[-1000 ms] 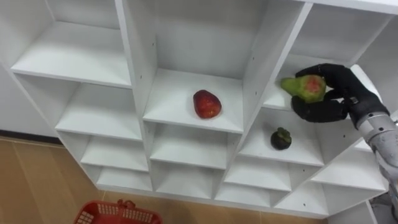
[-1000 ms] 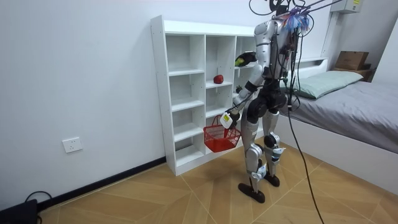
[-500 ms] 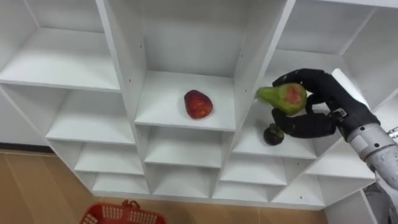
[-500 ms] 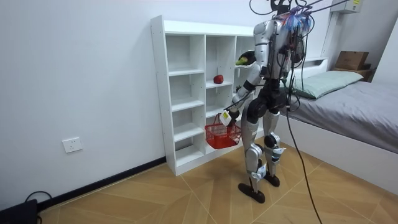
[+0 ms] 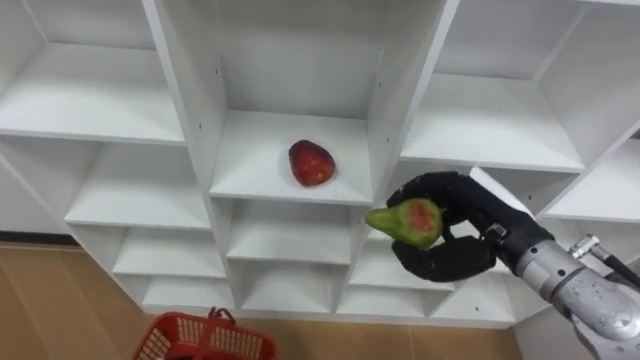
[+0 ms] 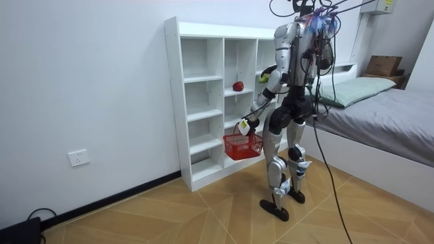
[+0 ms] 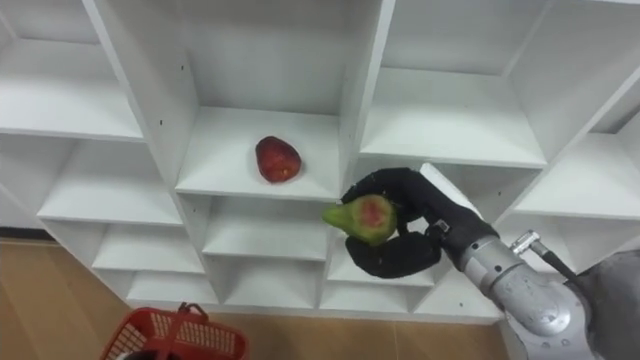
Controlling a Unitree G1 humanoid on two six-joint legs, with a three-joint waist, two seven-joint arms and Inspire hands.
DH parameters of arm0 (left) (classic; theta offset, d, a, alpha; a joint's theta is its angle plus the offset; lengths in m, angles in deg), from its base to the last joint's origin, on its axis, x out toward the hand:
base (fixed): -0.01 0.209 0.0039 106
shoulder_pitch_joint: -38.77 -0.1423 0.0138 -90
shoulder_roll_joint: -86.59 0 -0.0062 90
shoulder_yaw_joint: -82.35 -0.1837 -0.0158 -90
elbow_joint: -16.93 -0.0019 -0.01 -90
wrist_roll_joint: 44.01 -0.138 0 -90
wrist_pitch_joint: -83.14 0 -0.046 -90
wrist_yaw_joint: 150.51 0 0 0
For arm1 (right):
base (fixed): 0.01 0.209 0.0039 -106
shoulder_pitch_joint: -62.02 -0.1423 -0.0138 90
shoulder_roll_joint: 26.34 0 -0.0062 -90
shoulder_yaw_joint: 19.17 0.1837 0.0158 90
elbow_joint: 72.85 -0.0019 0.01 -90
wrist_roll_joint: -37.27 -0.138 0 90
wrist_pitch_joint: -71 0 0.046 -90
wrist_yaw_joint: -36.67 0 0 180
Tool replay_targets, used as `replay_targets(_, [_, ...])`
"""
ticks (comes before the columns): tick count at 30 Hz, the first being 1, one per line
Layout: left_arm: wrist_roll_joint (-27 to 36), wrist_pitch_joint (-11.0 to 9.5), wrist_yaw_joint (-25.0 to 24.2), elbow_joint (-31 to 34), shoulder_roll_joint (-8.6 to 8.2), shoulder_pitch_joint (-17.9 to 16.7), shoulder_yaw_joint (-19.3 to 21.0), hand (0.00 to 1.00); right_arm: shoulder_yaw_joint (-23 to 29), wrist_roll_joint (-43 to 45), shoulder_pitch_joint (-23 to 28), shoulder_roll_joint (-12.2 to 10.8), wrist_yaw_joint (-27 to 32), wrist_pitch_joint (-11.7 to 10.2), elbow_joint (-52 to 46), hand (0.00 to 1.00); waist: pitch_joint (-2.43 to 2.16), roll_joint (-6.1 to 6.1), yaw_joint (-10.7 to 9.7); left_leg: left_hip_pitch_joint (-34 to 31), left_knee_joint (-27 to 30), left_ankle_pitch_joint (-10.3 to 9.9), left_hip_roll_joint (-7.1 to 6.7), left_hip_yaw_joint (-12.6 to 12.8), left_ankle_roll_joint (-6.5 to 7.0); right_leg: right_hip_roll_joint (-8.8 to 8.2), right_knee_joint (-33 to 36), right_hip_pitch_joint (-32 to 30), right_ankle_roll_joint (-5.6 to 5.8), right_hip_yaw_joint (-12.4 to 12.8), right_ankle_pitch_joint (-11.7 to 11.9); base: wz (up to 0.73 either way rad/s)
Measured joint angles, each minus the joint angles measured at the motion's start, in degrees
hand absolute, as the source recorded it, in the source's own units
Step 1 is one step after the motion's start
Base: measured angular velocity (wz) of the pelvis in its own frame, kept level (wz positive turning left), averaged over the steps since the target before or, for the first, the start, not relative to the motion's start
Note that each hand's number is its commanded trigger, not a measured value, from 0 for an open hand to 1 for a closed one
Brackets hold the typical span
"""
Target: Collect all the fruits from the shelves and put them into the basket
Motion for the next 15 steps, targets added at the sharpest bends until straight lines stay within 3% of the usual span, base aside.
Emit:
replay_targets(11, [0.1, 0.2, -0.4, 0.1, 0.0, 2.4, 0.0, 1.0, -0.1, 0.7, 0.8, -1.6, -6.5, 1.4, 0.1, 1.0, 0.35, 0.23, 1.6, -0.6, -0.1, 0.0, 0.06, -0.3, 0.0, 0.0, 0.2, -0.8, -0.05, 0.1, 0.1, 0.0])
replay_targets(13, [0.2, 1.3, -0.4, 2.1, -0.2, 2.7, -0.5, 1.0, -0.9, 0.8, 0.8, -3.1, -6.5, 1.8, 0.9, 1.0, 0.37, 0.24, 1.5, -1.5, 0.6, -0.1, 0.33, -0.4, 0.07, -0.01, 0.5, -1.2, -0.08, -0.1, 0.1, 0.05])
replay_targets(15, [1.4, 1.4, -0.5, 4.7, -0.18, 3.3, -2.0, 1.0, -2.7, 1.6, 0.4, -3.2, -6.4, 1.8, 2.0, 1.0, 0.52, 0.42, 1.5, -3.0, 1.7, -0.3, 0.55, -0.4, 0.11, -0.08, 1.7, -2.6, -0.07, 0.0, 0.1, 0.05])
